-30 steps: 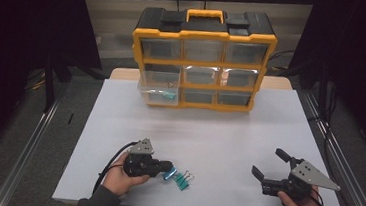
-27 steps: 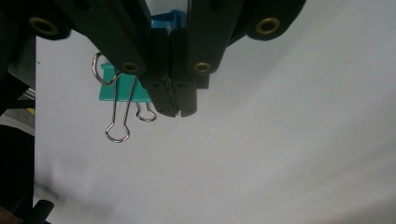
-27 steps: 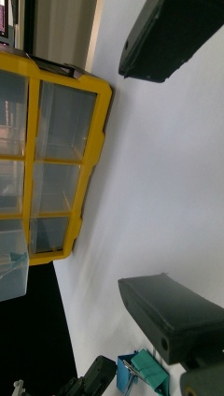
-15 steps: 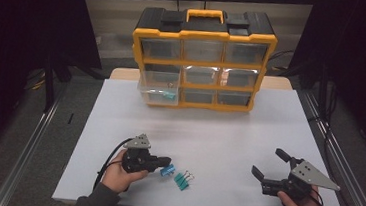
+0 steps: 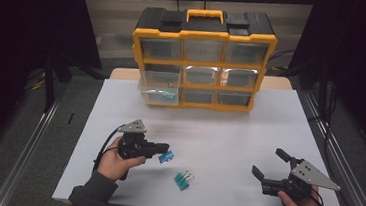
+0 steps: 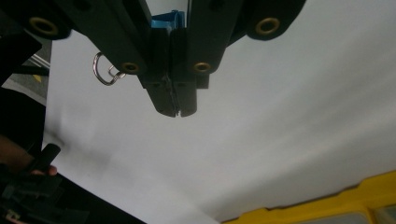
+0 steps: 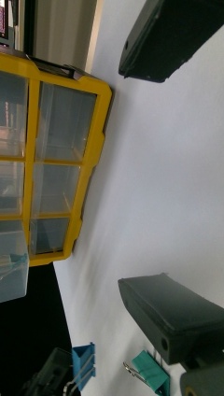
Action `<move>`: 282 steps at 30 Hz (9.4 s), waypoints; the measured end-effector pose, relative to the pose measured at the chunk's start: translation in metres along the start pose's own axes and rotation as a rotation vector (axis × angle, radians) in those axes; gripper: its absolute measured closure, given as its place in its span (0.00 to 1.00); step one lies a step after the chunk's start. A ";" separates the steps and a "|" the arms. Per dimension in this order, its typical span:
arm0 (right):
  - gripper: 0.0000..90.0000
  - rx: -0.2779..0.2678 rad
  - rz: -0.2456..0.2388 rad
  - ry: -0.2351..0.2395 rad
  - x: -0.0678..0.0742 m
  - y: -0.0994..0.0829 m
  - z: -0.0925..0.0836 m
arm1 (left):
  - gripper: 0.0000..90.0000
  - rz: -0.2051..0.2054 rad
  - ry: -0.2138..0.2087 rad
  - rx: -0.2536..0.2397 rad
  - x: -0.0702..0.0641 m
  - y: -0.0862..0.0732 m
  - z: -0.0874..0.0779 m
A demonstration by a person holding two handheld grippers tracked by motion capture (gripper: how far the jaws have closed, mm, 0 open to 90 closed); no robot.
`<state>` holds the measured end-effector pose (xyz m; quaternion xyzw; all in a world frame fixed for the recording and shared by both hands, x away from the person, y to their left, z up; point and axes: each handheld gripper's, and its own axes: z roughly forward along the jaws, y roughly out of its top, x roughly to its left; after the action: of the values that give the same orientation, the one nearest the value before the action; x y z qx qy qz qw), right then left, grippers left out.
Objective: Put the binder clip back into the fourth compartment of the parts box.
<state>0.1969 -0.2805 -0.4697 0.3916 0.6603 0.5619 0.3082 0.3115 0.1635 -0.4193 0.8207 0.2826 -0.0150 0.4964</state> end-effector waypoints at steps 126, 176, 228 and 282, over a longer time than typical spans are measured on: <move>0.01 -0.009 0.006 -0.001 0.000 0.000 -0.001 | 0.15 0.061 0.243 -0.140 0.027 0.143 -0.042; 0.01 -0.001 -0.005 0.009 0.001 0.000 -0.001 | 0.08 0.074 0.163 -0.049 -0.005 0.025 0.002; 0.01 -0.004 -0.005 0.012 0.002 0.000 0.001 | 0.49 0.115 -0.015 0.111 -0.048 -0.039 0.060; 0.01 -0.004 -0.010 0.016 0.001 0.000 0.001 | 0.64 0.066 0.046 0.118 -0.021 -0.021 0.038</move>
<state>0.1974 -0.2790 -0.4697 0.3830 0.6638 0.5645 0.3065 0.2935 0.1303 -0.4488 0.8575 0.2652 0.0037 0.4409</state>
